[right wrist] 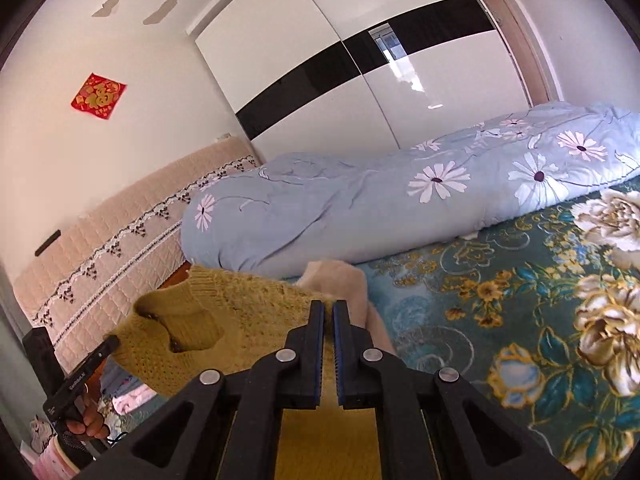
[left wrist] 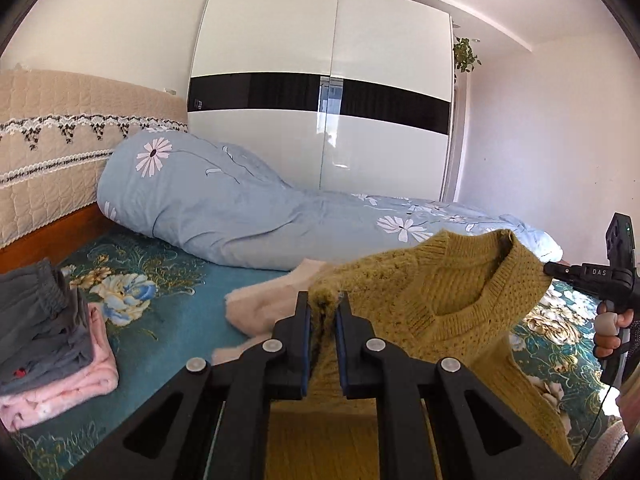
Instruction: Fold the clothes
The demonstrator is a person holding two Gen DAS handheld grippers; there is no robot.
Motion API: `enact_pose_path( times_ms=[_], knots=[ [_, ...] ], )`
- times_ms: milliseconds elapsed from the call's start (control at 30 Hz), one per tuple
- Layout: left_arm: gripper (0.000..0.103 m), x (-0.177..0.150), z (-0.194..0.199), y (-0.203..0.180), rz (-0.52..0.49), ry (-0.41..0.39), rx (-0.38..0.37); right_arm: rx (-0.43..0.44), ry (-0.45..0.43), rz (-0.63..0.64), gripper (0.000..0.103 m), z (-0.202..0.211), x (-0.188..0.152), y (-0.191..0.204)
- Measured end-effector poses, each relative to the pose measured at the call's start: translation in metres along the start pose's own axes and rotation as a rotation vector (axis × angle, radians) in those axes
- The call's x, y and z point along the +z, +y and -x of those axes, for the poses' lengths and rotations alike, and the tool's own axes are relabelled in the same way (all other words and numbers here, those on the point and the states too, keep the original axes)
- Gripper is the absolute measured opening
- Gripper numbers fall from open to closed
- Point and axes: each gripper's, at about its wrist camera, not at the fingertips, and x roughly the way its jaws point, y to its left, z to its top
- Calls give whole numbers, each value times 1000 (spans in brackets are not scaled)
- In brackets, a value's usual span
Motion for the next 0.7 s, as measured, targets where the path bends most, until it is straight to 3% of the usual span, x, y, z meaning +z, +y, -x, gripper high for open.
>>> enact_pose_path(
  times_ms=[367, 700],
  knots=[
    [11, -97, 30, -14, 101, 112, 29, -75, 97, -148, 5, 33, -92, -44],
    [15, -146, 39, -14, 256, 197, 71, -151, 143, -190, 7, 32, -130, -47]
  ],
)
